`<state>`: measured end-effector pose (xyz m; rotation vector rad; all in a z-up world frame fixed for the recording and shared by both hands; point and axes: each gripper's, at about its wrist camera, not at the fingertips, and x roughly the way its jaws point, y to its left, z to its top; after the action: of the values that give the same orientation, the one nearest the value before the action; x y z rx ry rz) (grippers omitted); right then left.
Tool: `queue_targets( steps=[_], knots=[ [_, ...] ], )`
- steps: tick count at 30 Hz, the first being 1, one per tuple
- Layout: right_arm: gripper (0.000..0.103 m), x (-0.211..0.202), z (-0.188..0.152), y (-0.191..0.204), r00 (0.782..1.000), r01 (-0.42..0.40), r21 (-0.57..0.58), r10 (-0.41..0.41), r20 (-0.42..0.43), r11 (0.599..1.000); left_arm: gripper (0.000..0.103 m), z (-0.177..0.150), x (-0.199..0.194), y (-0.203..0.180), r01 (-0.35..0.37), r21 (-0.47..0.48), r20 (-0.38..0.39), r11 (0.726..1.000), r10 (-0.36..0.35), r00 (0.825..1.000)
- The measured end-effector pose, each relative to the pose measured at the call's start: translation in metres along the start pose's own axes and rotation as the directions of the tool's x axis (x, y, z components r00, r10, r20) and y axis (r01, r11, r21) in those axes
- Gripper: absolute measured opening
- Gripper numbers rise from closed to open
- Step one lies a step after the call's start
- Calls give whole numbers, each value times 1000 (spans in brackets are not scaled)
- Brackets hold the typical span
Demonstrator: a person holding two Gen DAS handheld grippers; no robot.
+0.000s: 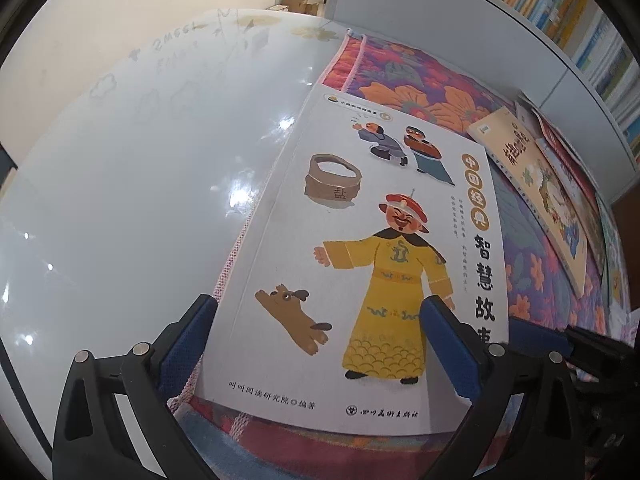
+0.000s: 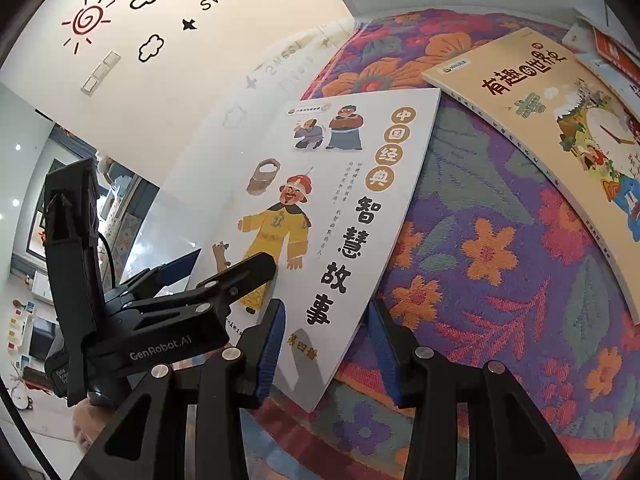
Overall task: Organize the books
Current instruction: 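Lift the white book with the right tool and carry it to the cushion edge, then open the right tool to release the book and swing back to the pile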
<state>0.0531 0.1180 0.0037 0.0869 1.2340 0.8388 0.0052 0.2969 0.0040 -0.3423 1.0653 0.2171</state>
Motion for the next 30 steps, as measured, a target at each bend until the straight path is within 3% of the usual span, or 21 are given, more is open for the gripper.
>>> queue_targets(
  steps=[5,10,16,23,28,30],
  knots=[
    [50,-1,-2,2,1000,-15,7,15,16,1000,101,1,-3,0,-30,-25,-12,999,29,999],
    [50,-11,-6,-7,996,-91,63,91,10,994,101,3,-23,0,-42,-44,38,998,44,998],
    [50,-60,-3,-13,993,-42,26,39,111,999,101,13,-47,-28,-4,1,88,1000,4,996],
    [50,-132,-3,-61,971,0,88,-21,238,996,101,32,-62,-103,61,118,117,991,-75,990],
    [51,-193,-14,-122,941,63,178,-118,316,982,101,38,-46,-188,98,249,88,964,-123,988],
    [52,-219,-23,-151,921,112,215,-183,344,970,101,34,-38,-226,148,297,67,943,-175,982]
  ],
)
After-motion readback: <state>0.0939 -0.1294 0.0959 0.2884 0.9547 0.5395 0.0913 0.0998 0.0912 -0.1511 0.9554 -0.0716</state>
